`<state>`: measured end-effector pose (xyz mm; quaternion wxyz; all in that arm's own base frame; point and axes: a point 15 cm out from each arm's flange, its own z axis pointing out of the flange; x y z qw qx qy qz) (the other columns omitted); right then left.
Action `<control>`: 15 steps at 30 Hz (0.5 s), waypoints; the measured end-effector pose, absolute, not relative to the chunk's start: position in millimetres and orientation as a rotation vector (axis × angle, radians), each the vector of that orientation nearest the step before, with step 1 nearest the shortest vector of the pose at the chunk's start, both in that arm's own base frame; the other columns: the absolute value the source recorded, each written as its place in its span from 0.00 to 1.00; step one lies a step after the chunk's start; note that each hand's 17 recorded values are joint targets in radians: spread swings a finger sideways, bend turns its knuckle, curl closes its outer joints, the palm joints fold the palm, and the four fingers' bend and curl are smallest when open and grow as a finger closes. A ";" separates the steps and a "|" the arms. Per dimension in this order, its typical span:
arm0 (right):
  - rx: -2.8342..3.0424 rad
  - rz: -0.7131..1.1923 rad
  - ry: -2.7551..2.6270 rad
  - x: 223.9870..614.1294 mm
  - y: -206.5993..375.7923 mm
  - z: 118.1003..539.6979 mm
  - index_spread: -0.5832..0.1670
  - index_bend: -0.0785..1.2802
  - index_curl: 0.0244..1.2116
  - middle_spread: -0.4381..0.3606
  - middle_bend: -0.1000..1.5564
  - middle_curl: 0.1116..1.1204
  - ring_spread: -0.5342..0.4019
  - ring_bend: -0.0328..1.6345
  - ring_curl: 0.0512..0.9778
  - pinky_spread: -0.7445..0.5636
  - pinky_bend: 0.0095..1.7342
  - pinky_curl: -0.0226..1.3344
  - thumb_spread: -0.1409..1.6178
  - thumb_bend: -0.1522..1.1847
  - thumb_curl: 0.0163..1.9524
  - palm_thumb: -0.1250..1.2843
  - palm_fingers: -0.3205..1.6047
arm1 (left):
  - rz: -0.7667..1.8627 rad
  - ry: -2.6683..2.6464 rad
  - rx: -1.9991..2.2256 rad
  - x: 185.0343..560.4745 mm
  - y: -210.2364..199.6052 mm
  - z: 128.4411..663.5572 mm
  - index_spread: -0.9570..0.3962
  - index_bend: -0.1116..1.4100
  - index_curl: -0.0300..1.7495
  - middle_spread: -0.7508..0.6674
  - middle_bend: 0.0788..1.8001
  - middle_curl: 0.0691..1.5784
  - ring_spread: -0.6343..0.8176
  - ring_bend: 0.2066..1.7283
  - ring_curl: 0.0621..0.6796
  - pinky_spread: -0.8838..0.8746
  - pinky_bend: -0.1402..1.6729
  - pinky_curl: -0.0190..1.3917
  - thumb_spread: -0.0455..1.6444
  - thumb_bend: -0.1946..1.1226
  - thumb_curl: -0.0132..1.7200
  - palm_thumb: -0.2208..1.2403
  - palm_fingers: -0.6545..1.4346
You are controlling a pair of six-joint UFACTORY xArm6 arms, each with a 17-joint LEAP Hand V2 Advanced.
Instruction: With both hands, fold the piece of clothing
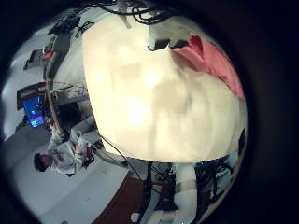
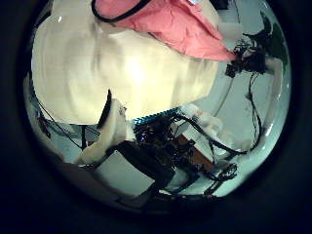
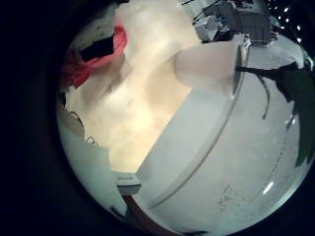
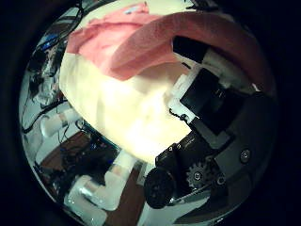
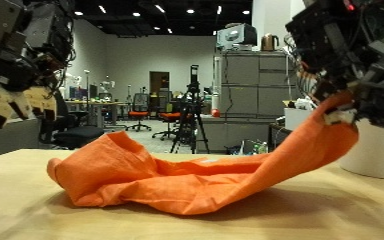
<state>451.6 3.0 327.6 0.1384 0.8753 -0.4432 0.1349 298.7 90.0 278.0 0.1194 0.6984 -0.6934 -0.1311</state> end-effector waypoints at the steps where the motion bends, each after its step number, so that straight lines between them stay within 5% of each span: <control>1: 2.556 0.416 -1.263 455.6 17.3 335.4 0.47 0.84 0.64 0.41 0.83 0.62 0.39 0.84 0.58 0.31 0.69 0.46 0.62 0.13 0.35 0.92 0.80 | -0.379 -2.017 2.050 295.1 95.6 278.0 0.82 0.18 0.18 0.78 0.07 0.18 0.81 0.18 0.23 0.78 0.29 0.23 0.74 0.14 0.21 0.55 0.33; 8: 2.742 0.563 -1.113 483.0 147.3 373.1 0.48 0.85 0.64 0.41 0.83 0.61 0.39 0.85 0.58 0.31 0.70 0.46 0.63 0.11 0.38 0.90 0.80 | -0.356 -1.978 2.075 271.5 110.7 270.0 0.82 0.17 0.18 0.77 0.07 0.18 0.81 0.18 0.23 0.78 0.29 0.23 0.74 0.14 0.22 0.55 0.34; 15: 2.888 0.498 -0.951 493.2 269.0 353.3 0.49 0.86 0.64 0.41 0.84 0.61 0.38 0.84 0.58 0.31 0.71 0.46 0.64 0.11 0.39 0.90 0.79 | -0.336 -1.962 2.098 260.6 120.3 271.7 0.82 0.17 0.17 0.76 0.07 0.18 0.80 0.18 0.23 0.77 0.29 0.23 0.74 0.14 0.22 0.56 0.34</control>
